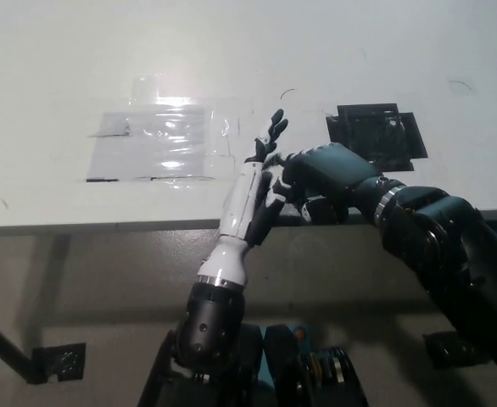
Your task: The robot uses right hand to pick up a small white air pumper and uses its left hand to compress it, and then puts it on the desk
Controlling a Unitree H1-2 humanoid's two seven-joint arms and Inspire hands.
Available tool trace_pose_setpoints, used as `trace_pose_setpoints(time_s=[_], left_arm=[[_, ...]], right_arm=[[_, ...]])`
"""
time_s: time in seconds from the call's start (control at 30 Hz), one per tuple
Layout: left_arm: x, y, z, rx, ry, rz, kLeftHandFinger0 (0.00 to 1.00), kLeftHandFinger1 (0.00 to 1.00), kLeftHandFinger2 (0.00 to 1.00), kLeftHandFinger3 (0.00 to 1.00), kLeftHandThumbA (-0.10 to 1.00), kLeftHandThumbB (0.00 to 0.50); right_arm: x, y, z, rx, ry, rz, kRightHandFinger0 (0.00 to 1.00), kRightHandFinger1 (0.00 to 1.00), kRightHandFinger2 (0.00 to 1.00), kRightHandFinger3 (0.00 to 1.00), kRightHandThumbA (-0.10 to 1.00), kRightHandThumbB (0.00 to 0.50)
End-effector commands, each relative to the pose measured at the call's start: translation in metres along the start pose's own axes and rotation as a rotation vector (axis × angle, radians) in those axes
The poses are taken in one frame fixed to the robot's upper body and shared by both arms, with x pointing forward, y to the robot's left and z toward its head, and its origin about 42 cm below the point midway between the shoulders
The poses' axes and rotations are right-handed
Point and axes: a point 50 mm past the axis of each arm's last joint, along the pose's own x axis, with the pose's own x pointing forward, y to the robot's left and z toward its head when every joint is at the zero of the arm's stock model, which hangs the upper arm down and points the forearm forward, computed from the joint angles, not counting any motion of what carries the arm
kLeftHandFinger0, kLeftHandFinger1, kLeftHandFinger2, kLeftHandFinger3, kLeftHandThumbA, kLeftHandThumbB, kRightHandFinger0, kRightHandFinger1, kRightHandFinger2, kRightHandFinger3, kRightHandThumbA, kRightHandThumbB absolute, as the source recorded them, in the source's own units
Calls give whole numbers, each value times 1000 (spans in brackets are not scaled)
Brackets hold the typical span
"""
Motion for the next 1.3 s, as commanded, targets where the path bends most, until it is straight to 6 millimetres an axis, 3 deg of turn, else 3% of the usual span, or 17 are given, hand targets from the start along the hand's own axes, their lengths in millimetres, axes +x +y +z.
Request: trace_pose_setpoints(time_s=[0.0,0.03,0.07,0.13,0.27,0.43,0.57,0.63,0.83,1.0,1.03,1.07,1.1,1.13,1.17,1.2,1.27], left_arm=[[-1,29,11,-3,-59,43,1000,1000,1000,1000,1000,205],[-5,43,11,-1,-64,66,1000,1000,1000,1000,1000,216],[-11,53,10,-3,-64,82,1000,1000,1000,1000,1000,229],[-21,66,11,-7,-60,100,1000,1000,1000,1000,1000,244],[-43,101,17,-13,-100,144,1000,1000,1000,1000,1000,303],[-64,122,32,-11,-149,184,1000,1000,1000,1000,1000,295],[-89,117,40,-19,-182,167,1000,1000,1000,1000,1000,284],[-100,113,42,-31,-186,148,1000,1000,1000,1000,1000,289],[-147,101,34,-10,-130,93,1000,1000,1000,1000,1000,241],[-177,97,12,2,-39,62,1000,1000,1000,1000,1000,249],[-183,99,8,7,-26,62,1000,1000,1000,1000,1000,234],[-185,100,6,5,-26,61,1000,1000,1000,1000,1000,223],[-186,101,4,5,-24,61,1000,1000,1000,1000,1000,220],[-188,103,1,7,-6,65,1000,1000,1000,1000,1000,241],[-186,104,0,9,-8,65,1000,1000,1000,1000,1000,241],[-190,103,0,6,2,66,1000,1000,1000,1000,1000,252],[-193,102,-5,9,12,71,1000,1000,1000,1000,1000,269]], right_arm=[[5,-26,0,-57,-16,-78,0,142,383,177,-100,155],[4,-26,-6,-57,-3,-83,0,251,613,316,-100,145],[3,-24,-10,-57,11,-84,0,326,676,505,-100,141],[2,-21,-17,-59,41,-68,0,384,695,662,-100,133],[3,-30,-42,-88,109,-67,21,436,791,803,-100,133],[14,-53,-77,-103,195,-100,7,446,824,800,-100,151],[26,-66,-102,-132,262,-119,49,507,849,786,-100,170],[32,-74,-109,-150,282,-131,29,471,797,773,-100,183],[48,-84,-114,-191,341,-125,0,271,643,642,-100,182],[55,-84,-115,-169,311,-166,0,346,723,671,-100,182],[57,-83,-115,-107,326,-148,43,413,761,679,-100,208],[57,-84,-116,-79,327,-129,139,542,902,816,-71,244],[58,-86,-116,-56,327,-111,295,565,790,765,21,252],[57,-88,-115,32,312,-34,631,834,966,1000,156,290],[57,-90,-114,40,310,-30,626,798,910,1000,166,296],[55,-90,-113,97,304,17,1000,1000,1000,1000,247,319],[54,-88,-109,83,291,65,1000,1000,1000,1000,429,404]])
